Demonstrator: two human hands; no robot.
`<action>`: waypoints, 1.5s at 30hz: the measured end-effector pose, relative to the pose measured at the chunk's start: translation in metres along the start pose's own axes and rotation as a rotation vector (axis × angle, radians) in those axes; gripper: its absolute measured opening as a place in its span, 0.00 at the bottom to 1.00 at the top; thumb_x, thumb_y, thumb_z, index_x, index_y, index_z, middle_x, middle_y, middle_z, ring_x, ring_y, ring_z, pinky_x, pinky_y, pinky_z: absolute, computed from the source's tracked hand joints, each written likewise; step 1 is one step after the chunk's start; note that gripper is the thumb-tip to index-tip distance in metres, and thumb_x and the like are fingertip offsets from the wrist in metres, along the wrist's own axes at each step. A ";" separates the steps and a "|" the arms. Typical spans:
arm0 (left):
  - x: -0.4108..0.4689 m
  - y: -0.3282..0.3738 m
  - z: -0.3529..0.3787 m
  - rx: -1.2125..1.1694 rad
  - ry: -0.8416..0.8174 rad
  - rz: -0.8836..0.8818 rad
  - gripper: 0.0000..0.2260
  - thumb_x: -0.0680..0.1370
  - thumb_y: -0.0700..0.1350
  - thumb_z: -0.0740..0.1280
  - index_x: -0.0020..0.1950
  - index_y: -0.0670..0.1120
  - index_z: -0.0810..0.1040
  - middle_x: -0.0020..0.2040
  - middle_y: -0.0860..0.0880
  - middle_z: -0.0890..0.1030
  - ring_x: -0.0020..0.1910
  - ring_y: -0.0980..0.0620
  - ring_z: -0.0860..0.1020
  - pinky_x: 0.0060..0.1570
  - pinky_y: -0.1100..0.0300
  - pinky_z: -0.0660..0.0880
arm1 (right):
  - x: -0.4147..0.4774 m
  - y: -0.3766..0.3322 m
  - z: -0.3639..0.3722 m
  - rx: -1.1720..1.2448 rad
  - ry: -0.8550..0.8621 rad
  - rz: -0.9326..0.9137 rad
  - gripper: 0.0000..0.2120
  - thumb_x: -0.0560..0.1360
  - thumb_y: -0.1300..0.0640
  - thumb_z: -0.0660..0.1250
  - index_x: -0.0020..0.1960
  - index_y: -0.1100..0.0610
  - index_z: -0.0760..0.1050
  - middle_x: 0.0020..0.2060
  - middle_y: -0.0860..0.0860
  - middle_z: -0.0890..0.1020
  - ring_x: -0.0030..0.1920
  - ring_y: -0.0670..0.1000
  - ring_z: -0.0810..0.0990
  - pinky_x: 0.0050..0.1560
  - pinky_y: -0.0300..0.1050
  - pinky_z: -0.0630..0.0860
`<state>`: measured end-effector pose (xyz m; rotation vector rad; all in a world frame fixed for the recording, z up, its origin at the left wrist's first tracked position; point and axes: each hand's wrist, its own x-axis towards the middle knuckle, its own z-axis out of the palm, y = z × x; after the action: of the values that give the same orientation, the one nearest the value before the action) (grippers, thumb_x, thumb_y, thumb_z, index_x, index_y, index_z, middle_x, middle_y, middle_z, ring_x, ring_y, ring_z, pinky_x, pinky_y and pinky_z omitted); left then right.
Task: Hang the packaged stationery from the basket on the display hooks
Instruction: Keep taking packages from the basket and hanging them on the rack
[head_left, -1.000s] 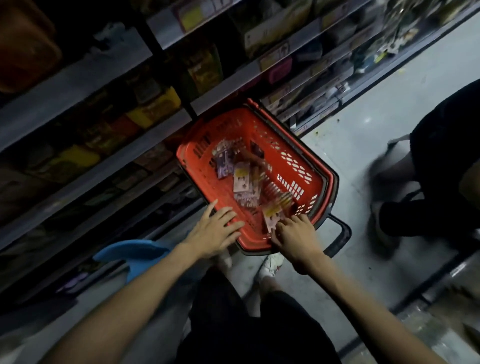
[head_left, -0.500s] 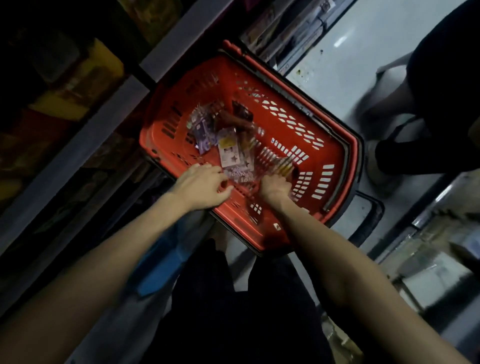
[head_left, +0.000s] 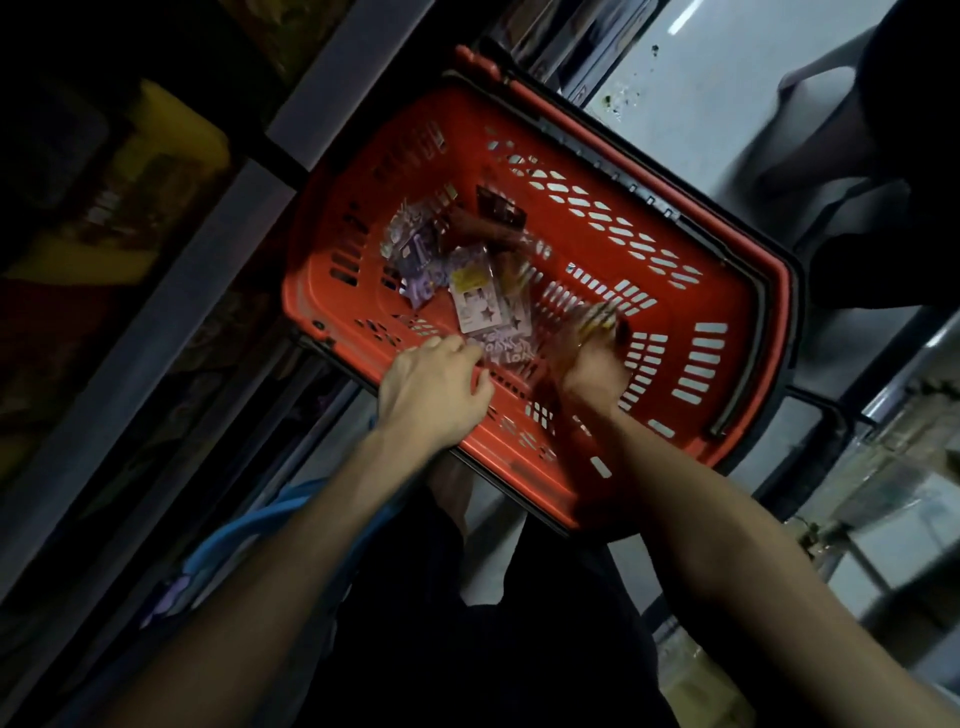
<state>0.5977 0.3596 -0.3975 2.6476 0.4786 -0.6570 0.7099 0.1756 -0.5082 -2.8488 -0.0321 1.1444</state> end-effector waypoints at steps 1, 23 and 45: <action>0.000 0.000 -0.001 -0.007 0.002 0.001 0.16 0.82 0.55 0.60 0.62 0.50 0.81 0.57 0.49 0.83 0.58 0.46 0.79 0.60 0.48 0.76 | 0.000 -0.003 -0.005 0.133 -0.025 0.059 0.12 0.82 0.52 0.65 0.58 0.61 0.76 0.57 0.59 0.82 0.56 0.61 0.82 0.55 0.52 0.79; 0.002 0.001 -0.026 -0.344 0.280 0.081 0.07 0.84 0.43 0.67 0.59 0.43 0.83 0.47 0.49 0.84 0.45 0.46 0.82 0.43 0.58 0.70 | -0.026 -0.015 -0.106 1.290 -0.589 0.414 0.15 0.83 0.50 0.60 0.46 0.56 0.80 0.38 0.55 0.85 0.32 0.51 0.81 0.34 0.42 0.73; 0.008 0.003 -0.015 -0.417 0.322 -0.065 0.12 0.85 0.51 0.64 0.48 0.45 0.80 0.43 0.48 0.83 0.38 0.45 0.81 0.37 0.48 0.78 | 0.047 -0.004 0.041 0.255 0.115 0.325 0.37 0.79 0.46 0.65 0.82 0.58 0.56 0.69 0.61 0.76 0.65 0.61 0.79 0.60 0.52 0.76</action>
<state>0.6110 0.3657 -0.3883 2.3453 0.7078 -0.1205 0.7156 0.1840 -0.5693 -2.7449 0.5599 0.9445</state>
